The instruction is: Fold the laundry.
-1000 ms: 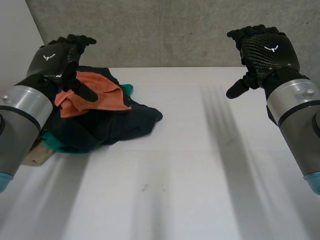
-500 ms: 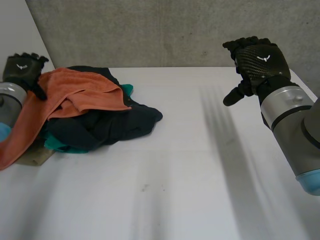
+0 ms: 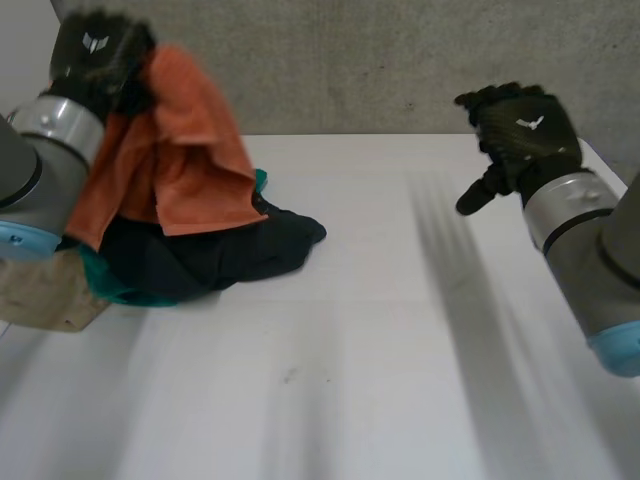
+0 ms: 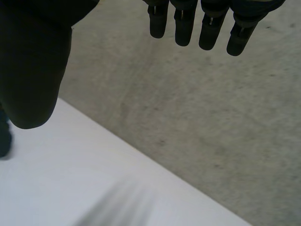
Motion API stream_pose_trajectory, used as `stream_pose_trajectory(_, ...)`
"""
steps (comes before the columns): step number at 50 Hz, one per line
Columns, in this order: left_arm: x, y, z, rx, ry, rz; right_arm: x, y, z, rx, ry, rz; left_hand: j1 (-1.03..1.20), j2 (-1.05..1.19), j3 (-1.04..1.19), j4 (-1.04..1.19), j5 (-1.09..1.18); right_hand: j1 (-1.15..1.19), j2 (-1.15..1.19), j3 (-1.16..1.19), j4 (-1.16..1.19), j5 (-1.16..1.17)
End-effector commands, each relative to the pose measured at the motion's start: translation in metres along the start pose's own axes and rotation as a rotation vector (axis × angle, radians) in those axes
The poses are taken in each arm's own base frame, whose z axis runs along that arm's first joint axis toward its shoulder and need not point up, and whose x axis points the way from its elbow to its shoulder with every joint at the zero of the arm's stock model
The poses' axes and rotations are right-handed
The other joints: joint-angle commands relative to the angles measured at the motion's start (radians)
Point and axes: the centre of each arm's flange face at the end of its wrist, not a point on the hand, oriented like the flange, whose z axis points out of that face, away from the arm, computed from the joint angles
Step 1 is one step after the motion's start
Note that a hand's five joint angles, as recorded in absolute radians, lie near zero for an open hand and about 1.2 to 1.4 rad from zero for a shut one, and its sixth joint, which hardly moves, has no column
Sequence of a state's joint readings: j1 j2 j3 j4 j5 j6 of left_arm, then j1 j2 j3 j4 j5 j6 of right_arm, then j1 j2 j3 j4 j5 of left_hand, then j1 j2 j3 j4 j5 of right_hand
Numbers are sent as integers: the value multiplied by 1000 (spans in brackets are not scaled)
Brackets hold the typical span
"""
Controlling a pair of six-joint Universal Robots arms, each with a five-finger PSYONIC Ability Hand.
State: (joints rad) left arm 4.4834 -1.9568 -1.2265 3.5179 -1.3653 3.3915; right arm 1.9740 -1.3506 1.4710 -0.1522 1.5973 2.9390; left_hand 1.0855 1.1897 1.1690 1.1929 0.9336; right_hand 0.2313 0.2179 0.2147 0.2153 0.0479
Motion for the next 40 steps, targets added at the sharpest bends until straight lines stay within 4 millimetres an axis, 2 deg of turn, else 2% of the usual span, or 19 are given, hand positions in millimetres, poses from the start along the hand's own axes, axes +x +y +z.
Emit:
stream_pose_trajectory(1, 79, -87, -27, 179, 204, -260, 36, -25, 3, 68, 110, -6, 311, 207, 227, 203, 288, -57, -43, -40, -41, -48)
stream_pose_trajectory(2, 101, -90, -32, 181, 258, -313, 40, -27, 3, 77, 123, -6, 311, 207, 227, 203, 288, -57, -43, -40, -41, -48)
stream_pose_trajectory(5, 139, -81, -37, 151, 341, -382, 56, -34, 4, 94, 168, -10, 311, 207, 227, 203, 288, -57, -43, -40, -41, -48)
stream_pose_trajectory(6, 165, -70, -42, 120, 394, -409, 59, -35, 4, 99, 177, -11, 311, 207, 227, 203, 288, -57, -43, -40, -41, -48)
stream_pose_trajectory(9, 201, -52, -52, 66, 464, -442, 68, -37, 5, 106, 203, -12, 311, 207, 227, 203, 288, -57, -43, -40, -41, -48)
stream_pose_trajectory(10, 222, -40, -60, 30, 508, -461, 70, -37, 6, 107, 208, -13, 311, 207, 227, 203, 288, -57, -43, -40, -41, -48)
stream_pose_trajectory(13, 243, -21, -69, -22, 548, -493, 73, -38, 7, 108, 216, -15, 311, 207, 227, 203, 288, -57, -43, -40, -41, -48)
stream_pose_trajectory(14, 250, -11, -72, -46, 560, -502, 74, -38, 7, 108, 216, -16, -261, -366, -345, -369, -284, -57, -43, -40, -41, -48)
stream_pose_trajectory(15, 252, -5, -73, -61, 559, -507, 74, -37, 7, 106, 216, -17, -636, -740, -720, -744, -659, -57, -43, -40, -41, -48)
stream_pose_trajectory(16, 253, -2, -74, -70, 560, -507, 73, -37, 7, 103, 214, -18, -911, -1015, -994, -1018, -934, -57, -43, -40, -41, -48)
stream_pose_trajectory(21, 250, 5, -79, -102, 558, -497, 71, -33, 7, 73, 194, -20, -911, -1015, -994, -1018, -934, -57, -43, -40, -41, -48)
stream_pose_trajectory(23, 238, 4, -75, -100, 534, -476, 69, -28, 8, 40, 174, -26, -911, -1015, -994, -1018, -934, -57, -43, -40, -41, -48)
stream_pose_trajectory(25, 218, 2, -67, -91, 491, -448, 64, -19, 9, 5, 145, -34, -911, -1015, -994, -1018, -934, -57, -43, -40, -41, -48)
stream_pose_trajectory(26, 193, 5, -58, -90, 437, -409, 62, -15, 10, -12, 129, -40, -911, -1015, -994, -1018, -934, -57, -43, -40, -41, -48)
stream_pose_trajectory(27, 179, 6, -53, -90, 406, -386, 56, -6, 12, -49, 92, -55, -907, -1011, -991, -1015, -930, -57, -43, -40, -41, -48)
stream_pose_trajectory(30, 137, 22, -42, -125, 312, -300, 50, 7, 13, -102, 39, -86, -901, -1006, -985, -1009, -924, -57, -43, -40, -41, -48)
stream_pose_trajectory(31, 130, 27, -41, -139, 296, -280, 46, 15, 12, -136, 4, -109, -901, -1006, -985, -1009, -924, -57, -43, -40, -41, -48)
stream_pose_trajectory(34, 120, 43, -41, -190, 278, -212, 38, 25, 8, -181, -42, -148, -898, -1003, -982, -1006, -921, -57, -43, -40, -41, -48)
stream_pose_trajectory(40, 125, 91, -47, -308, 307, -104, -4, 47, -7, -246, -168, -209, -884, -988, -967, -991, -906, -57, -43, -40, -41, -48)
